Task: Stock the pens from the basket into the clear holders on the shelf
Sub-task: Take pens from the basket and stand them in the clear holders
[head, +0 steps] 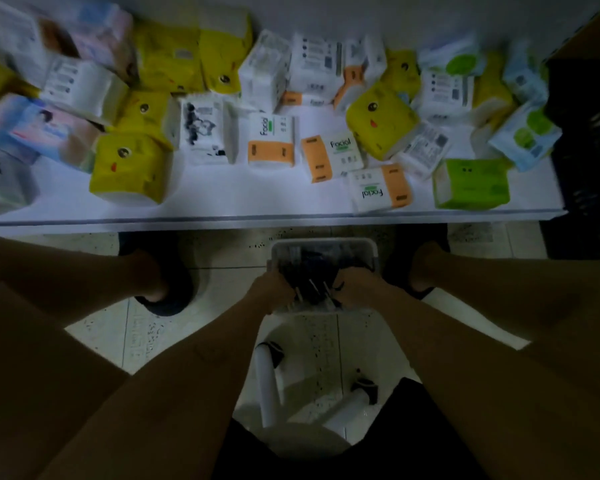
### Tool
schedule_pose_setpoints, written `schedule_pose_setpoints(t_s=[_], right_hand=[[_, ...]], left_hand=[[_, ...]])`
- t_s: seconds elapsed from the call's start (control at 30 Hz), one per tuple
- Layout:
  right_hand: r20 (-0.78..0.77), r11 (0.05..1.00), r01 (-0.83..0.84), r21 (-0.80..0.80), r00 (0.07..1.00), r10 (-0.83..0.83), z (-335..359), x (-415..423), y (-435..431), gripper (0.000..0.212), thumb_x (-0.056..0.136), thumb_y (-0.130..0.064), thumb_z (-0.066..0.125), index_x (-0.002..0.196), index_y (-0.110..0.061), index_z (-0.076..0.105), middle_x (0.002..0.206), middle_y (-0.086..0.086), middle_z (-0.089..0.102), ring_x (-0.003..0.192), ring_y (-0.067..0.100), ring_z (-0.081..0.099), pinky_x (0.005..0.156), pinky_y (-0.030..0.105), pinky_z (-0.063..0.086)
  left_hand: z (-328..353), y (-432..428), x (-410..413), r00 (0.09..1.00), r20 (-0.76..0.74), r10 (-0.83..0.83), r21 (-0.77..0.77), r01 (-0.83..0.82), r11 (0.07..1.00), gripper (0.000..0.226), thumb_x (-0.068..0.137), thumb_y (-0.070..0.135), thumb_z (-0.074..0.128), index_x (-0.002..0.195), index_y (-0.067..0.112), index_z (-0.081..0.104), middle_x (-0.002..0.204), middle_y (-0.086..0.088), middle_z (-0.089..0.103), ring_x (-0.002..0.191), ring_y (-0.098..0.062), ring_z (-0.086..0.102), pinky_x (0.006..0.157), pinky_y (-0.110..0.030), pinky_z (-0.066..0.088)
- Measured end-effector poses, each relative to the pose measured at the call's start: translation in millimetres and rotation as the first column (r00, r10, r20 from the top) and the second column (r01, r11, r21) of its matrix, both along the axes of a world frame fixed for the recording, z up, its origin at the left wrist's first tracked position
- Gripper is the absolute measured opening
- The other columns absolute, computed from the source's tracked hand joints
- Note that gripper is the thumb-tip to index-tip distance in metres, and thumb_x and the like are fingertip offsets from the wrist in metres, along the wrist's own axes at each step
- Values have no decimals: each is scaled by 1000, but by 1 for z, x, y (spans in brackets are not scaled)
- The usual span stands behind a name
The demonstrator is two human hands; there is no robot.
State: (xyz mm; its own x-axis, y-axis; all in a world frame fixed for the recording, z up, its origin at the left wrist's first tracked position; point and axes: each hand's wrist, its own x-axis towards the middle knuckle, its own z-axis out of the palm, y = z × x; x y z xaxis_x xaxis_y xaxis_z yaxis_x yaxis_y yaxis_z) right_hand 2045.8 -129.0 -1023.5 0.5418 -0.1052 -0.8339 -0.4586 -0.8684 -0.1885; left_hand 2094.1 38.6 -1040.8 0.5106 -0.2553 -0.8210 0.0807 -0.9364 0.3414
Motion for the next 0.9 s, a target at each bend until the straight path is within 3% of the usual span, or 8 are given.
schedule_pose_setpoints(t_s=[0.1,0.2,0.33,0.43,0.53,0.67,0.83,0.9], right_hand=[[-63,1000,17,-18,998,-18,-11,-1,-14,10,89,-17,57,92,-11,64,100,12,63,90,25,57,86,35,49],[-89,999,32,24,996,-30,-20,-3,-15,20,90,-14,53,72,-6,56,74,10,53,73,28,55,67,32,46],[-91,998,28,50,996,-23,-21,0,2,10,88,-9,55,87,-3,64,87,14,61,81,28,58,64,29,45],[-45,996,-42,75,998,45,-28,1,12,14,92,-18,55,89,-6,63,93,12,62,95,32,61,77,35,51],[-1,987,-149,64,989,150,-31,-4,21,35,97,-21,51,130,-11,55,122,16,51,107,34,54,87,37,49],[-60,965,-263,10,963,263,-38,-14,31,44,97,-18,44,141,-14,45,138,18,39,120,35,46,99,43,46],[-189,903,-423,-73,895,404,-36,-20,44,52,99,-16,38,148,-5,29,155,24,16,137,38,28,111,48,30],[-234,884,-459,-88,872,430,-34,-16,48,59,97,-15,42,151,-5,21,158,23,4,141,39,21,113,50,26]], left_hand=[[-16,-2,-6,996,-92,2,21,0,1000,31,93,24,54,111,0,61,114,-18,64,90,-32,65,78,-38,58],[-29,-6,-10,989,-147,9,12,-7,1000,30,94,28,55,107,2,62,111,-17,66,85,-27,61,80,-33,56],[-36,-13,-10,979,-190,67,-2,-69,998,43,94,29,57,127,2,53,124,-17,60,108,-30,60,90,-36,53],[-37,-20,-12,963,-259,81,-2,-84,996,44,97,29,54,130,0,50,126,-20,57,99,-28,57,91,-41,53],[-37,-24,-15,955,-266,134,-4,-140,990,47,95,35,56,126,1,52,110,-14,58,93,-26,55,86,-38,54],[-33,-17,-12,957,-176,231,-23,-239,971,37,88,29,66,114,4,61,107,-14,63,96,-29,62,87,-39,55],[-30,-1,-3,942,-185,279,-33,-290,957,31,88,33,63,99,4,62,90,-12,66,74,-22,63,59,-29,52],[-28,4,0,937,-192,292,-26,-303,953,26,88,30,64,92,5,61,84,-11,66,64,-17,61,56,-25,48]])
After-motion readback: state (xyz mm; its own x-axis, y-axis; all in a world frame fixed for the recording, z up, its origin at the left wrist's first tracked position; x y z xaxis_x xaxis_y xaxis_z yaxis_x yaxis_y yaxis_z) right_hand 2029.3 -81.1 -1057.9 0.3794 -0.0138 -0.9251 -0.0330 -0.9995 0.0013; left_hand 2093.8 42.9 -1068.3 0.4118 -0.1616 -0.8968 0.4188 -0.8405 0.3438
